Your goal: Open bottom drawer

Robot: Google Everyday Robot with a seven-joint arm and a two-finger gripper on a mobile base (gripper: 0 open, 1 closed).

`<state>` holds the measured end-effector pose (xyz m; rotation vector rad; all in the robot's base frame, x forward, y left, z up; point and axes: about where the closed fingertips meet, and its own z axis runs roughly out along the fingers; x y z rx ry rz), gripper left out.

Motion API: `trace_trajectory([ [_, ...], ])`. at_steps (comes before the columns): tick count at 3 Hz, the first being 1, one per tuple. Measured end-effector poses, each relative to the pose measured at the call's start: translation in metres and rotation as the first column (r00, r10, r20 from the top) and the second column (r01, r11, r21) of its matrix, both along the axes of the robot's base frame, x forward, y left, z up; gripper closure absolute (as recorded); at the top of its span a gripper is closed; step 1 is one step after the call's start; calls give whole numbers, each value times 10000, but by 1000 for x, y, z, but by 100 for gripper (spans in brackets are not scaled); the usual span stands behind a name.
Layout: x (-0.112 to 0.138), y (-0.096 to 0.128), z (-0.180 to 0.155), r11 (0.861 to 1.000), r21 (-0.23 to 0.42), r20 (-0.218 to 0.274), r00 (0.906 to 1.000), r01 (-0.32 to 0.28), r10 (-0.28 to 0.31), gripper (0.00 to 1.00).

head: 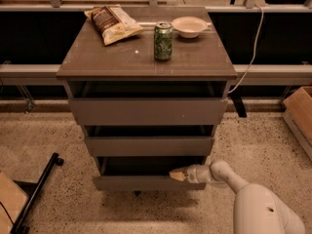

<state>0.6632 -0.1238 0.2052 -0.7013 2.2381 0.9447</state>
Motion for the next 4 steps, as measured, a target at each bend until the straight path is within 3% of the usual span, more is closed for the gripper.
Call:
trace_trajectory([
  [1, -1, 0, 0, 10000, -15, -12, 10000, 9, -9, 5],
  [3, -30, -8, 6, 9980, -514, -568, 9976, 374, -403, 0],
  [4, -49, -17, 3, 9950, -720, -1198, 9898, 695, -778, 0],
])
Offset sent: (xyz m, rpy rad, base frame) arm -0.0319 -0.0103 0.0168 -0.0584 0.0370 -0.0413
